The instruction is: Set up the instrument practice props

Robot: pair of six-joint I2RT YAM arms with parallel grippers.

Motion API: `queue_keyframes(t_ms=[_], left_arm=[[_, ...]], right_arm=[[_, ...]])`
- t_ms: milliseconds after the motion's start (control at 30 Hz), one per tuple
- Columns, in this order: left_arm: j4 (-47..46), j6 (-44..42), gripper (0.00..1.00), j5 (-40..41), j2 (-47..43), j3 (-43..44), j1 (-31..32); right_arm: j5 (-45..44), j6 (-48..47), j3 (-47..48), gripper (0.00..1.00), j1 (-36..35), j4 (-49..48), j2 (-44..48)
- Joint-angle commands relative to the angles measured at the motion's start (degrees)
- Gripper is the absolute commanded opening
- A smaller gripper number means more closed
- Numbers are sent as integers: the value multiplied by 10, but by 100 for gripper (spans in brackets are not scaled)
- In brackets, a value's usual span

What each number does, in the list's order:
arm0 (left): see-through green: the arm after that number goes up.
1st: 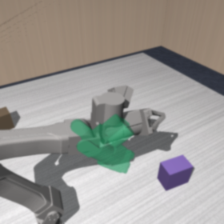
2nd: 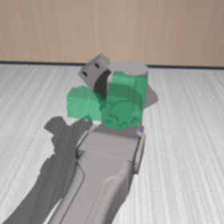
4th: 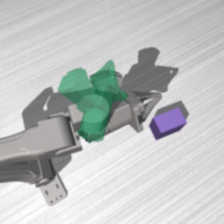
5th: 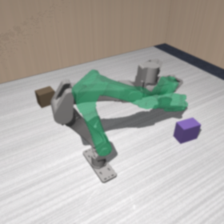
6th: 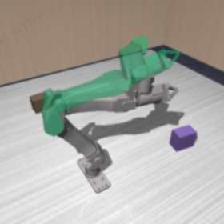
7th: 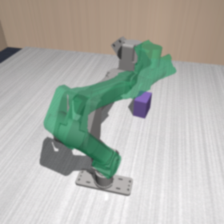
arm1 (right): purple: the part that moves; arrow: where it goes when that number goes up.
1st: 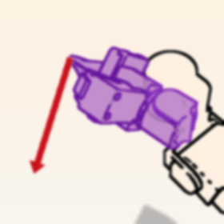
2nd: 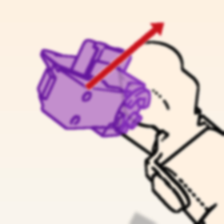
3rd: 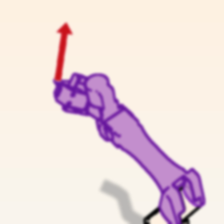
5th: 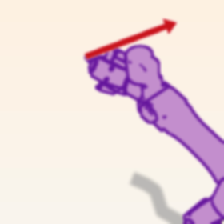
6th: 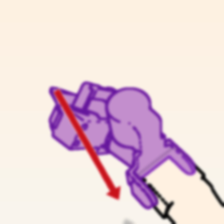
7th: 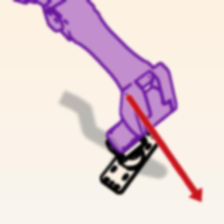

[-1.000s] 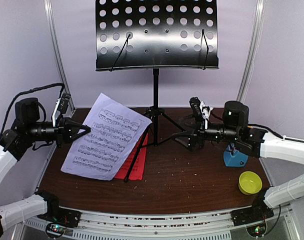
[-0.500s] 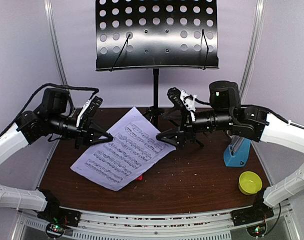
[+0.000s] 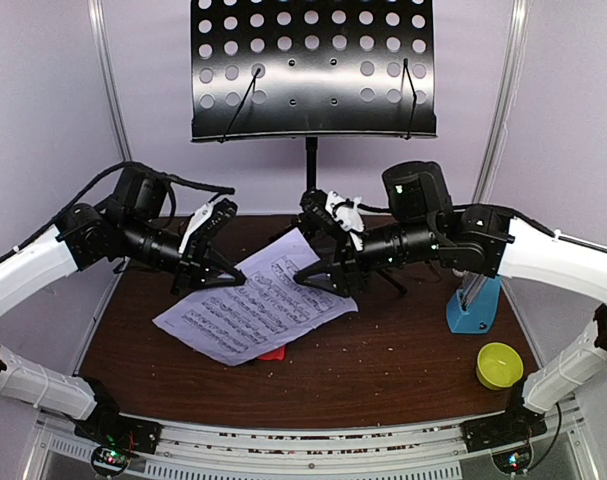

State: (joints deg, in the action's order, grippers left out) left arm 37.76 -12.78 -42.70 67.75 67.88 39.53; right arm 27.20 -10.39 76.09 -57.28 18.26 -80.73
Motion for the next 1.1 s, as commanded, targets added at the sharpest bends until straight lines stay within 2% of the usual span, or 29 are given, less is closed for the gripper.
queue_keyframes(t_ms=[0,133,267,367,467,767,933,1067], left_arm=[[-6,-22,0,19,12,23,7],[-37,-16,4,32,-3,7,7],[-62,7,19,84,-29,-14,2],[-101,31,40,49,-50,-40,-28],[-139,37,47,26,-80,-72,-45],[-231,66,49,-2,-149,-128,-63],[-279,84,47,-18,-174,-152,-69],[-308,98,45,-32,-186,-168,-73]], right_arm=[[-1,-2,53,47,-11,30,-31],[1,-8,38,1,-11,19,-15],[-8,-17,-4,0,-10,-15,34],[-7,-20,-37,0,-6,-43,80],[-7,-27,-67,0,2,-63,124],[23,-16,-116,0,21,-92,217],[60,31,-162,0,43,-170,256],[67,51,-181,0,57,-195,269]])
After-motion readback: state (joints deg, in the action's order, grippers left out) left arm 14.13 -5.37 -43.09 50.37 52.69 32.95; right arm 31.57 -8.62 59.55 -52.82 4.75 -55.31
